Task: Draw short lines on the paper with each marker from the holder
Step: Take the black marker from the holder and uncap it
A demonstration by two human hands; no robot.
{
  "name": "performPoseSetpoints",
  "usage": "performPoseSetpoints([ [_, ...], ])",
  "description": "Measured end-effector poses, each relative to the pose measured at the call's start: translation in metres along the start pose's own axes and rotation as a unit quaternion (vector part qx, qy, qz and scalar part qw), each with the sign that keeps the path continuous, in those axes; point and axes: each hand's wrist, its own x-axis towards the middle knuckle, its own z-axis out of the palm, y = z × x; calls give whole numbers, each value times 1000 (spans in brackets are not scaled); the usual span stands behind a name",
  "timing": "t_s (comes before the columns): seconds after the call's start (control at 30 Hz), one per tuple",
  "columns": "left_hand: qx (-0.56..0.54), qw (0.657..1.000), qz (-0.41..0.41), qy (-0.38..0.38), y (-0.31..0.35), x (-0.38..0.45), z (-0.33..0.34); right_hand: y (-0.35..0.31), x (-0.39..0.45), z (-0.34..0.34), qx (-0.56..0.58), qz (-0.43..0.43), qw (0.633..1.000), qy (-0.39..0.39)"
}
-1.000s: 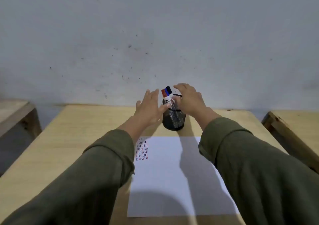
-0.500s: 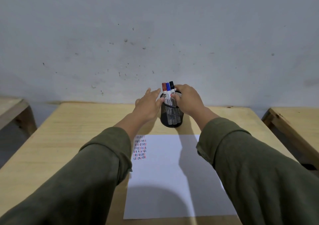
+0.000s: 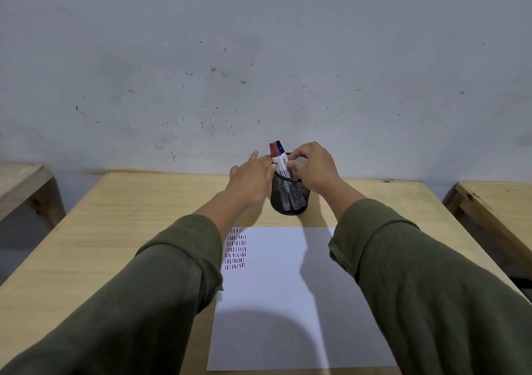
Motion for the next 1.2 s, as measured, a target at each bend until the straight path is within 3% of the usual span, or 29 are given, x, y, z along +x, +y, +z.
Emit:
performPoseSetpoints([
  [0.47,1,1000,-26,-9,0,1,-1,2,6,1,25,49,997,-52],
  [0.7,-4,999,-35,-7,4,0,-3,3,3,-1,36,26,999,-29],
  [0.9,12,998,-61,-10,9,-3,-11,-6,0,-15,71,-14,996,44],
  [1.07,-33,997,-48,45,19,-11,-33,-33,-5,-43,133,-51,987,79],
  [1.2,-99,984,7,147,33,-21,-61,-57,-19,-59,155,-87,982,70],
])
